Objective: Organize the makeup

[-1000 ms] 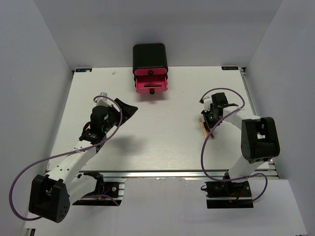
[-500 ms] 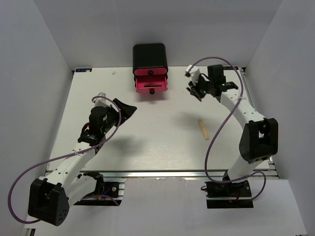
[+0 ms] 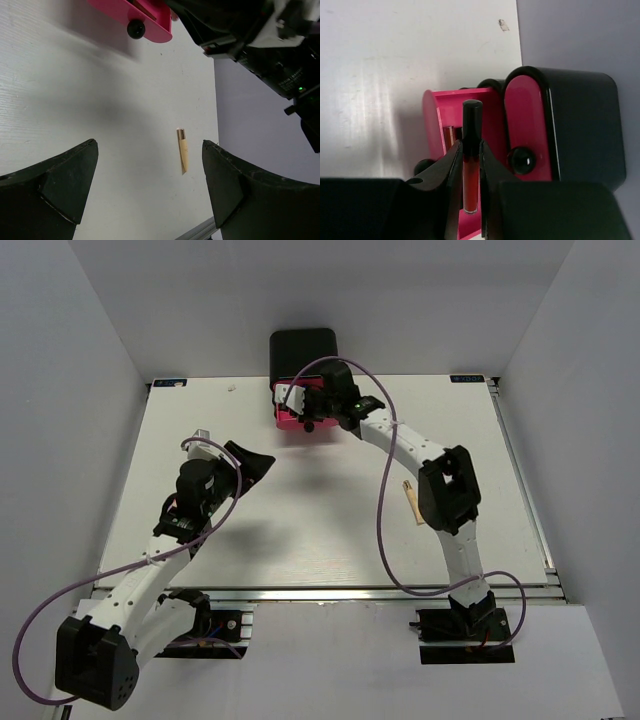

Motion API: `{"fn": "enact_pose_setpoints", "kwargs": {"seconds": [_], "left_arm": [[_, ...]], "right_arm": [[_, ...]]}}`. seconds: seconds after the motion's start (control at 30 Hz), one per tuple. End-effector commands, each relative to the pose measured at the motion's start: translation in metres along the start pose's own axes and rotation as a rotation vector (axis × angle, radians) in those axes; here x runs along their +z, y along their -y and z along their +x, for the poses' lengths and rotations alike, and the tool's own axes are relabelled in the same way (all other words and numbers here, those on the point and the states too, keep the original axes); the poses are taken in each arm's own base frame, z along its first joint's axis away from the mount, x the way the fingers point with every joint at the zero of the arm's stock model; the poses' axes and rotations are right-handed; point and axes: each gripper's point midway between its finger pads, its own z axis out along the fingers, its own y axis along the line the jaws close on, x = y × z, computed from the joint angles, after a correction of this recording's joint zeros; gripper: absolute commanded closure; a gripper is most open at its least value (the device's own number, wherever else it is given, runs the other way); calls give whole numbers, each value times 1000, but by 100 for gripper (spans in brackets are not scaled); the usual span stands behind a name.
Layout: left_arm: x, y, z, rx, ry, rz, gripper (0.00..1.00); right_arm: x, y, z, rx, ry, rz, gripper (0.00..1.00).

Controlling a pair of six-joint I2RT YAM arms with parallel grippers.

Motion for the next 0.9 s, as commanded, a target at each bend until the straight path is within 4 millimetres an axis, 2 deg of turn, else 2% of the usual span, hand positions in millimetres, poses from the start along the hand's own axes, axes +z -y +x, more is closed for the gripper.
{"fn": "enact_pose_setpoints", "kwargs": {"seconds": [0.0, 0.17, 0.23, 0.27, 0.33, 0.37, 0.4, 0.47, 0.5, 0.53, 0.57, 0.6, 0.63, 0.67, 0.7, 0.73, 0.77, 0.8, 0.83, 0.87], "left_arm": [[-3, -3, -3, -8, 16, -13, 6], [0, -5, 0, -20, 6, -15, 7], [3, -5, 0, -34, 3, -14, 7], [6, -6, 2, -40, -1, -15, 7], [9, -7, 3, -62, -4, -15, 10], [13, -8, 4, -73, -6, -15, 13], [16, -8, 3, -99, -4, -20, 15], [23, -7, 1, -128, 6, -14, 33], [31, -8, 2, -159, 5, -15, 53], [35, -12, 4, -177, -5, -30, 62], [44, -15, 6, -207, -12, -38, 70], [50, -9, 2, -221, -11, -28, 74], [57, -7, 1, -236, -14, -28, 76], [70, -19, 9, -263, -42, -72, 77], [78, -20, 10, -274, -52, -84, 78], [88, -11, 5, -286, -60, -71, 81], [97, -12, 6, -311, -71, -81, 82], [112, -27, 17, -331, -101, -123, 82], [121, -25, 18, -345, -111, -112, 82], [131, -19, 13, -374, -108, -97, 82]], "right_arm": [[3, 46, -22, -129, 16, 139, 100], [20, 37, -1, -184, -43, 142, 100], [22, 32, 8, -181, -65, 130, 89], [21, 30, 7, -180, -65, 126, 77], [20, 19, 13, -168, -76, 101, 64], [16, 20, 11, -168, -73, 104, 53], [15, 19, 12, -164, -76, 101, 51], [10, 17, 9, -150, -73, 100, 45], [5, 19, 5, -138, -64, 101, 44], [5, 18, 6, -127, -62, 99, 44], [-2, 22, -1, -120, -50, 104, 43], [-11, 28, -13, -91, -24, 115, 43], [-17, 31, -19, -67, -7, 116, 43], [-26, 38, -23, -40, 12, 123, 44], [-33, 40, -34, -17, 64, 107, 44], [-48, 49, -48, 15, 100, 122, 44], [-57, 57, -51, 23, 121, 138, 45], [-62, 61, -55, 22, 143, 140, 45], [-71, 68, -61, 15, 156, 162, 44], [-75, 76, -57, 10, 156, 185, 44]]}}
